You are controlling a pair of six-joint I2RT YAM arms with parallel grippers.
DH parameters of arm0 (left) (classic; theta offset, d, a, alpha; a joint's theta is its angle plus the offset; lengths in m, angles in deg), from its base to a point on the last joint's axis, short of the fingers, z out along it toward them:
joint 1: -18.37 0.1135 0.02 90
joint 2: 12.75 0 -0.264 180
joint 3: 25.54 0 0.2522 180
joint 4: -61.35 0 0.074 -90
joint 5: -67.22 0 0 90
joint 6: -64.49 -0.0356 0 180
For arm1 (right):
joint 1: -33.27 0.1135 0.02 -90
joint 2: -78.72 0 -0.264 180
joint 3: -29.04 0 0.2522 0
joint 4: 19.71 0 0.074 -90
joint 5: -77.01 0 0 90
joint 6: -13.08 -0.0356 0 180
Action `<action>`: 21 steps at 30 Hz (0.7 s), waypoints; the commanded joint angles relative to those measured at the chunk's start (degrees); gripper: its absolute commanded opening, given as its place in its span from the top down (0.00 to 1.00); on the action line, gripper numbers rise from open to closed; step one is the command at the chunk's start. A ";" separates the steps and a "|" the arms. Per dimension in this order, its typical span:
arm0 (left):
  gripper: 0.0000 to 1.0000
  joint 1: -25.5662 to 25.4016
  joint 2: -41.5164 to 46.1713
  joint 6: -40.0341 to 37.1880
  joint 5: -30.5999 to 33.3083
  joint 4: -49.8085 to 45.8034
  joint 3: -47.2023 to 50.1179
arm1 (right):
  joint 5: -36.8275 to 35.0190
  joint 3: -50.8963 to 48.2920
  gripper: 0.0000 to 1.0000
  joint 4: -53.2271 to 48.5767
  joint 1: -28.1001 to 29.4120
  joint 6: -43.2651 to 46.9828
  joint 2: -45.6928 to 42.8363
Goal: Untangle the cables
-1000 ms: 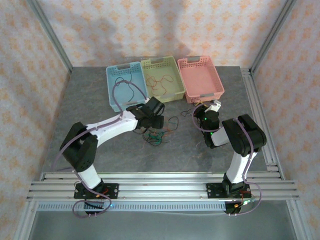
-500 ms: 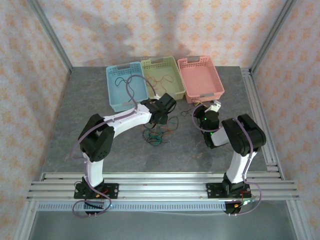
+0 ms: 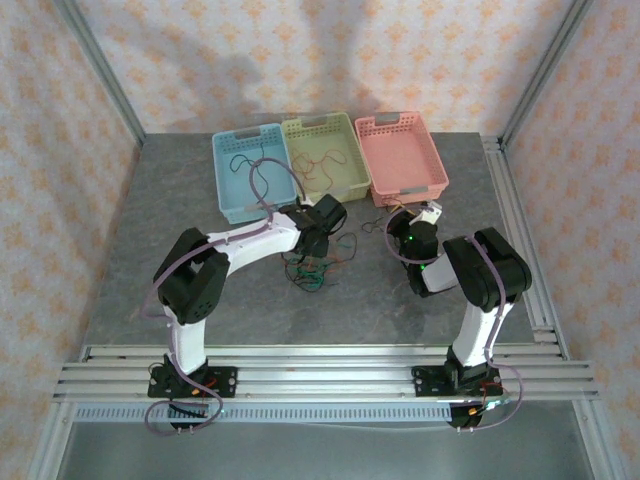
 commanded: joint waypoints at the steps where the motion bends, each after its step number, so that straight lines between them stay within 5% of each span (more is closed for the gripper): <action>1: 0.62 0.17 1.06 0.37 -0.11 -1.79 -1.64 | 0.61 1.06 1.00 1.33 -0.10 -0.79 0.99; 6: 1.00 0.22 3.49 2.23 4.09 -1.52 -0.83 | 0.61 1.06 1.00 1.45 -0.16 -0.84 1.02; 13: 1.00 0.89 15.81 3.00 11.70 -2.72 2.85 | -2.16 -0.04 1.00 1.50 -0.12 -0.06 0.02; 21: 1.00 2.01 41.32 2.11 22.79 -15.08 1.01 | -11.41 -3.66 1.00 3.00 -0.12 0.95 -2.33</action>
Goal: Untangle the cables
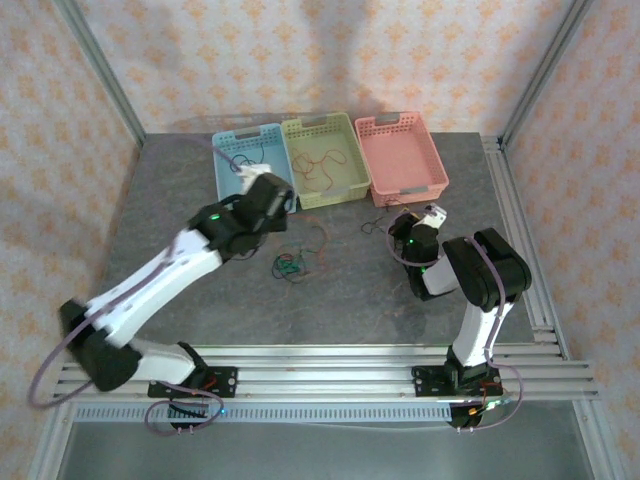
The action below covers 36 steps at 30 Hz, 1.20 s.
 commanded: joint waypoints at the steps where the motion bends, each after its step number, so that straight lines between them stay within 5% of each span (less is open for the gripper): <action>1: 1.00 0.31 8.73 0.40 10.12 -9.21 -1.77 | -6.47 -1.81 1.00 2.34 -0.16 1.11 -2.67; 9: 1.00 0.33 26.29 0.69 20.18 -9.49 -0.40 | -10.52 -2.80 1.00 0.44 -0.16 2.19 -4.50; 14: 1.00 0.33 31.54 0.82 20.57 -6.87 2.39 | -11.16 -2.80 1.00 -0.28 -0.16 2.42 -4.84; 27: 1.00 0.32 17.11 -5.38 -14.04 7.55 -4.07 | 1.32 0.31 0.98 1.75 -0.09 2.55 -2.25; 32: 1.00 0.18 10.09 -6.62 -22.87 10.84 -7.58 | 17.38 4.40 0.65 7.49 2.35 4.17 0.57; 36: 1.00 0.09 4.59 -8.01 -24.52 9.83 -9.30 | 22.59 5.11 0.49 7.43 8.22 15.62 -1.72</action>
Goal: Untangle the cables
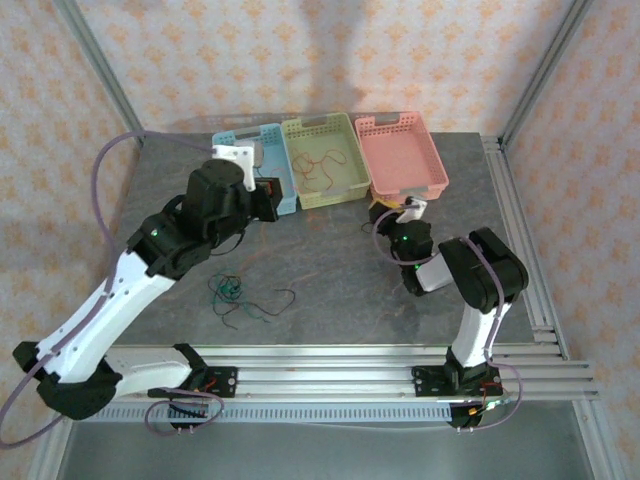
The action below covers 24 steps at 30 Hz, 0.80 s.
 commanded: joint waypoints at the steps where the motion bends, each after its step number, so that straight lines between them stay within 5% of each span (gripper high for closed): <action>1: 1.00 0.10 -3.35 -2.19 -4.43 1.57 -2.08 | 10.14 1.09 0.46 3.63 4.76 10.47 -2.01; 9: 1.00 2.39 -15.19 -2.16 -1.19 1.03 -1.44 | 22.65 3.30 0.28 3.58 10.85 16.85 -0.51; 16: 1.00 3.49 -22.62 -0.08 -9.98 5.33 -1.34 | 26.93 5.64 0.24 3.63 14.42 19.57 2.29; 24: 1.00 2.54 -27.22 0.12 -10.77 6.28 -3.99 | 30.01 7.18 0.23 3.63 16.35 20.55 4.02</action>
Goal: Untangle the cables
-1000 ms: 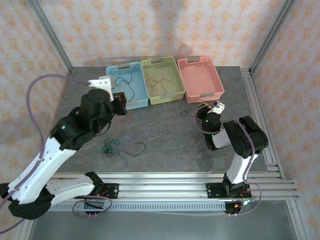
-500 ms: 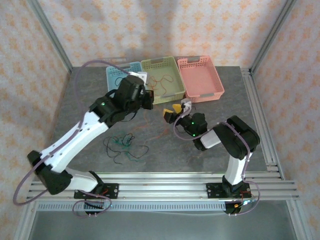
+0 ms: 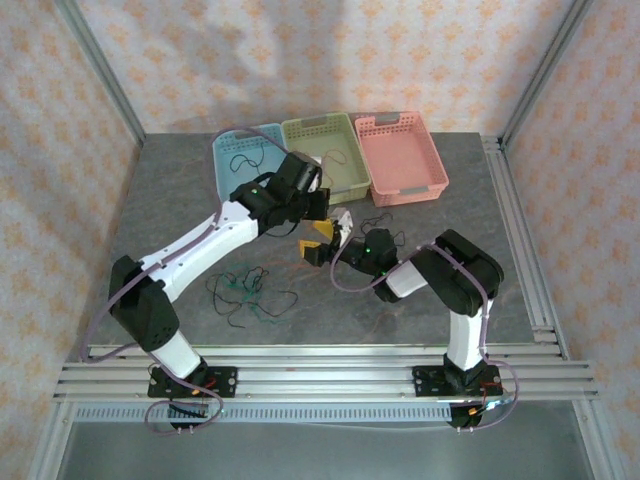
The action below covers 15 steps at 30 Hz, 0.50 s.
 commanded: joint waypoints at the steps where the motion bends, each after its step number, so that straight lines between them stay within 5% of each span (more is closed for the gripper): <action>1: 1.00 0.05 -1.41 0.58 -1.41 2.16 -2.82 | 2.78 1.39 0.23 2.51 0.69 1.68 0.51; 8: 1.00 -0.05 -3.66 1.06 -0.62 1.06 -5.70 | 3.56 2.11 0.26 2.51 1.22 1.47 1.36; 15: 1.00 -0.05 -5.25 0.03 3.94 -0.66 -8.12 | 6.13 2.92 0.39 2.51 1.30 1.49 2.98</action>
